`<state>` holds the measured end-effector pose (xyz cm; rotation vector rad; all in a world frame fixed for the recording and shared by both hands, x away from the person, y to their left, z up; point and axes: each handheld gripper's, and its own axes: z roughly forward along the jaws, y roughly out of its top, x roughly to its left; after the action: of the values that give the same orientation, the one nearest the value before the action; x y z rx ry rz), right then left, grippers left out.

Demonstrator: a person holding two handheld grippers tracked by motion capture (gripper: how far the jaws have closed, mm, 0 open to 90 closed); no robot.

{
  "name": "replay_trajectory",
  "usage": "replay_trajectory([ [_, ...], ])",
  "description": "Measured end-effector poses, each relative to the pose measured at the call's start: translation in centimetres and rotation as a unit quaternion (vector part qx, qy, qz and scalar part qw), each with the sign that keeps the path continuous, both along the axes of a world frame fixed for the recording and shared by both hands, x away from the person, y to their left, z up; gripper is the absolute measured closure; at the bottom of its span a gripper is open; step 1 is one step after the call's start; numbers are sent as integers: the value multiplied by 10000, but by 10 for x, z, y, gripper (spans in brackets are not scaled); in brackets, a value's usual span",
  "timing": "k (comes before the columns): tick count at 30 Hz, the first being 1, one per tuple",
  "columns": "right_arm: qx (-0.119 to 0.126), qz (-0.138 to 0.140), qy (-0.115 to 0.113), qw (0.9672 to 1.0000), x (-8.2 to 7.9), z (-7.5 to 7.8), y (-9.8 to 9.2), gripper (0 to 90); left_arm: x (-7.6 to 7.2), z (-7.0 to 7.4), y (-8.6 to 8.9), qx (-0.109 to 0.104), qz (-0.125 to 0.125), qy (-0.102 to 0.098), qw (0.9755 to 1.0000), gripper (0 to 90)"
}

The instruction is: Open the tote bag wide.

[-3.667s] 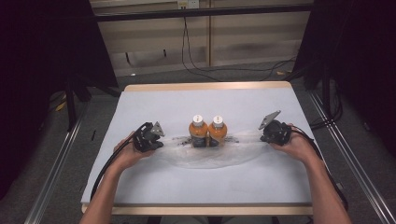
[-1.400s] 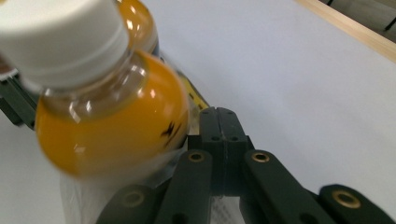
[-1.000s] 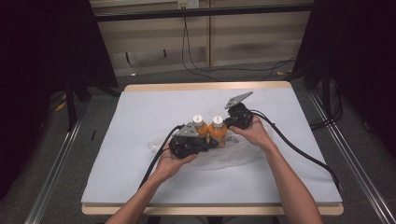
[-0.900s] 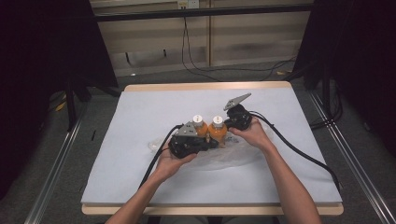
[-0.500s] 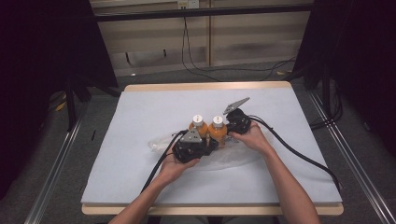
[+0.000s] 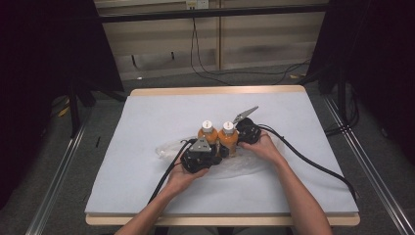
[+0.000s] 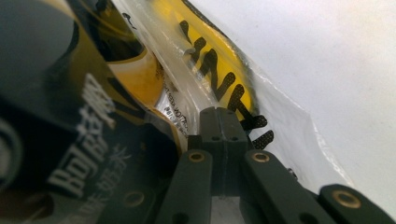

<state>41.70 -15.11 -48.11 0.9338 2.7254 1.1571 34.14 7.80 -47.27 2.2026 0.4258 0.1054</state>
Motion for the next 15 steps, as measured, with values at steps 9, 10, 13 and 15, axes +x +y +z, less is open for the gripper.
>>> replay_trajectory([
  [9, -14, -87, 26, 10000, 2, -2, -1, 900, -10, -10, -3, 524, -103, -99, 9985, 900],
  [10, 4, -71, 6, 10000, 2, -2, -1, 900, -10, -9, -3, 548, -103, -87, 9984, 900],
  [13, -23, -107, 2, 9999, 2, -2, -1, 900, -10, -9, -3, 578, -123, -89, 9982, 900],
  [15, -61, -68, -43, 9999, 3, -2, 0, 900, -10, -9, -3, 422, -71, -93, 9990, 900],
])
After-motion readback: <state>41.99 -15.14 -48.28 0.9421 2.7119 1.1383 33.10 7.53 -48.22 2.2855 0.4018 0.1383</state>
